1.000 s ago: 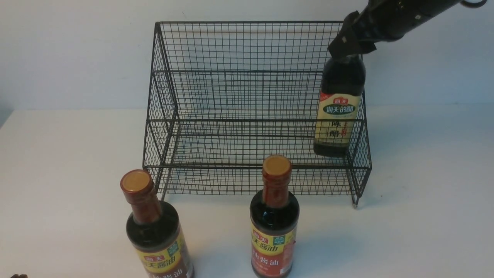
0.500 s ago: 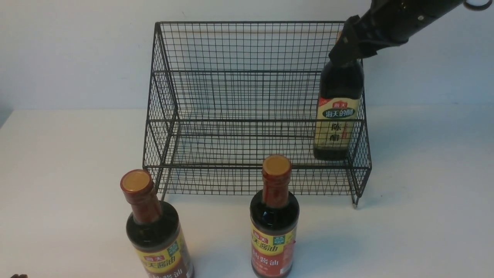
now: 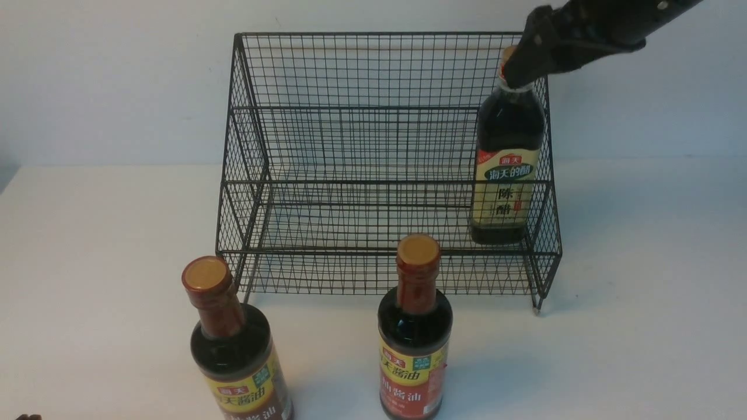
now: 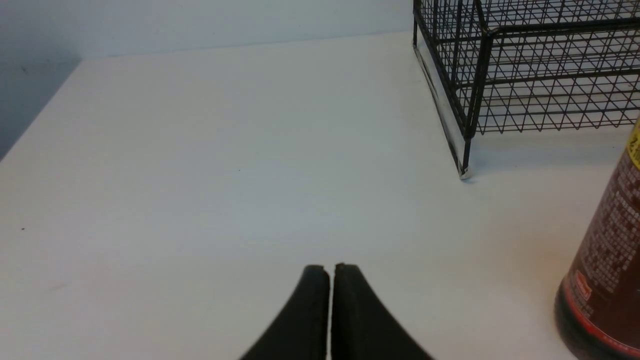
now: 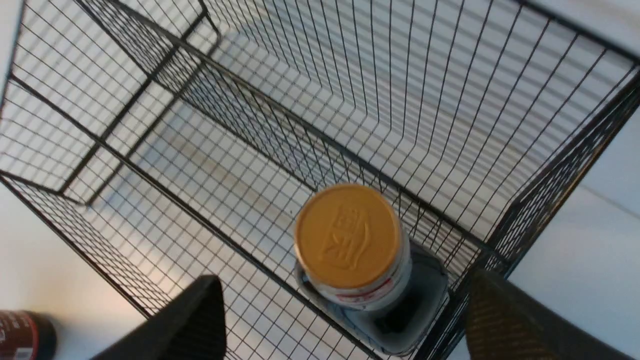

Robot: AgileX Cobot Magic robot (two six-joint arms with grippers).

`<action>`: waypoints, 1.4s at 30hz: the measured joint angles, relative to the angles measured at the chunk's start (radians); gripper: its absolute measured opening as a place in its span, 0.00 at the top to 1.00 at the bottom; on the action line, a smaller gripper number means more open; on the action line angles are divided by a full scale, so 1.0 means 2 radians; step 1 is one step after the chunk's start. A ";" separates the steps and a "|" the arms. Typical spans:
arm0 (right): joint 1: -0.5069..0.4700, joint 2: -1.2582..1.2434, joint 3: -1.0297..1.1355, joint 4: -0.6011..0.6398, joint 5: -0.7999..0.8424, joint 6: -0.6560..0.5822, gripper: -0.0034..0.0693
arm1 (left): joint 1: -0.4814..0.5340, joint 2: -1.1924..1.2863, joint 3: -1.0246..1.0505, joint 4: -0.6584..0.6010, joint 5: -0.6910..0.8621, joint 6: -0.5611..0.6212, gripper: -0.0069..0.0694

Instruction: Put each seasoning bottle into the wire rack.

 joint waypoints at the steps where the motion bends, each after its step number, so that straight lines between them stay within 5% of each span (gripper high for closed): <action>1: 0.000 -0.002 -0.001 0.000 0.000 0.000 0.15 | 0.000 0.000 0.000 0.000 0.000 0.000 0.92; 8: 0.000 -0.102 -0.007 -0.028 0.004 0.056 0.28 | 0.000 0.000 0.000 0.000 0.000 0.000 0.92; 16: 0.000 -0.298 0.107 -0.079 0.004 0.142 0.71 | 0.000 0.000 0.000 0.000 0.000 0.000 0.92; 20: 0.000 -0.449 0.277 -0.093 0.002 0.144 0.93 | 0.000 0.000 0.000 0.000 0.000 0.000 0.92; 25: 0.000 -0.580 0.456 -0.084 -0.127 0.118 0.97 | 0.000 0.000 0.000 0.000 0.000 0.000 0.92; 31: 0.000 -0.724 0.743 -0.026 -0.437 0.009 0.97 | 0.000 0.000 0.000 0.000 0.000 0.000 0.92; 36: 0.000 -0.781 0.835 0.010 -0.540 -0.031 0.97 | 0.000 0.000 0.000 0.000 0.000 0.000 0.92; 42: 0.000 -0.800 0.892 0.021 -0.560 -0.034 0.97 | 0.000 0.000 0.000 0.000 0.000 0.000 0.92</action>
